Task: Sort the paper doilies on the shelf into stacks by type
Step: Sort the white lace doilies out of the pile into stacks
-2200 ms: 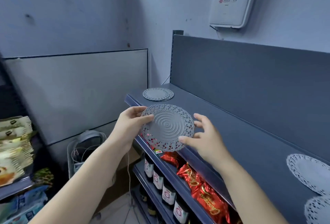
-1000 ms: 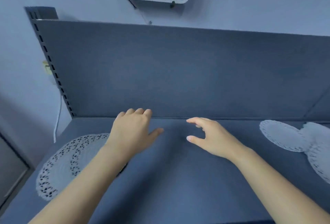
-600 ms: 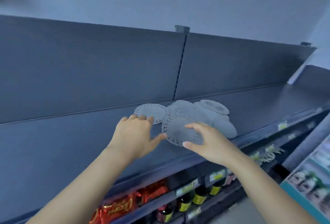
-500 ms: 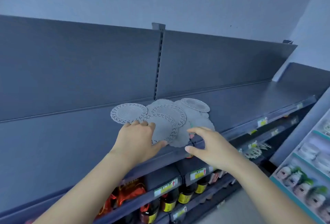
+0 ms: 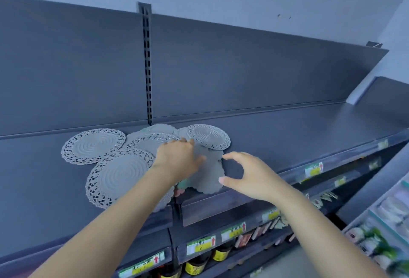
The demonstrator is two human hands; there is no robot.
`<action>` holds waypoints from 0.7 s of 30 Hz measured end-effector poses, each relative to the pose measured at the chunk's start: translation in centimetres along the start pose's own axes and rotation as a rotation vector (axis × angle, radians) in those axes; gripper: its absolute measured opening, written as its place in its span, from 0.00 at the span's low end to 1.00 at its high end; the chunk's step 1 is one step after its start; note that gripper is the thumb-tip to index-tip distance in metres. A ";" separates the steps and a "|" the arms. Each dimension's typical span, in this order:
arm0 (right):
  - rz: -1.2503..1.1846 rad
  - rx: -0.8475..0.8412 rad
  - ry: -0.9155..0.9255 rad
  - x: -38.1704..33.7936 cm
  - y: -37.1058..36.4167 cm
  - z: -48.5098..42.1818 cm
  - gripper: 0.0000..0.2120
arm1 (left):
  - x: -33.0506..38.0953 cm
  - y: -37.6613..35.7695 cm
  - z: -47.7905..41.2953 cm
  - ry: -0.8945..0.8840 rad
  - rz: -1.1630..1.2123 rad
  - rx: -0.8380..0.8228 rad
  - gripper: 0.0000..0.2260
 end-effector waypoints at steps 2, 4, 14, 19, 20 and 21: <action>-0.051 -0.078 -0.017 1.9 0.5 -3.1 0.31 | 0.3 -0.5 -4.1 0.038 -0.052 -0.008 0.25; -0.073 -0.125 -0.042 3.7 1.1 -6.2 0.34 | 0.1 -0.6 -7.8 0.097 -0.078 -0.033 0.26; 0.065 -0.360 -0.036 7.8 0.1 -19.3 0.67 | -1.1 -1.7 -13.6 0.323 0.084 -0.209 0.37; 0.086 -0.269 0.116 7.6 0.2 -22.3 0.57 | -0.5 -1.8 -12.6 0.344 0.403 -0.027 0.39; 0.011 -0.218 0.149 7.7 0.8 -23.0 0.50 | -0.5 -1.5 -12.3 0.347 0.411 0.014 0.37; -0.086 -0.163 0.193 7.7 1.5 -23.5 0.42 | -0.3 -1.0 -11.9 0.349 0.417 0.071 0.33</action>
Point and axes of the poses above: each hand's wrist, its own z-axis away from the middle knuckle, its own y-axis out of the back of the hand, x = y × z, the point moved 8 cm from there along -z, towards the middle knuckle, and after that the axes turned 1 degree about z, right-handed, at the moved point
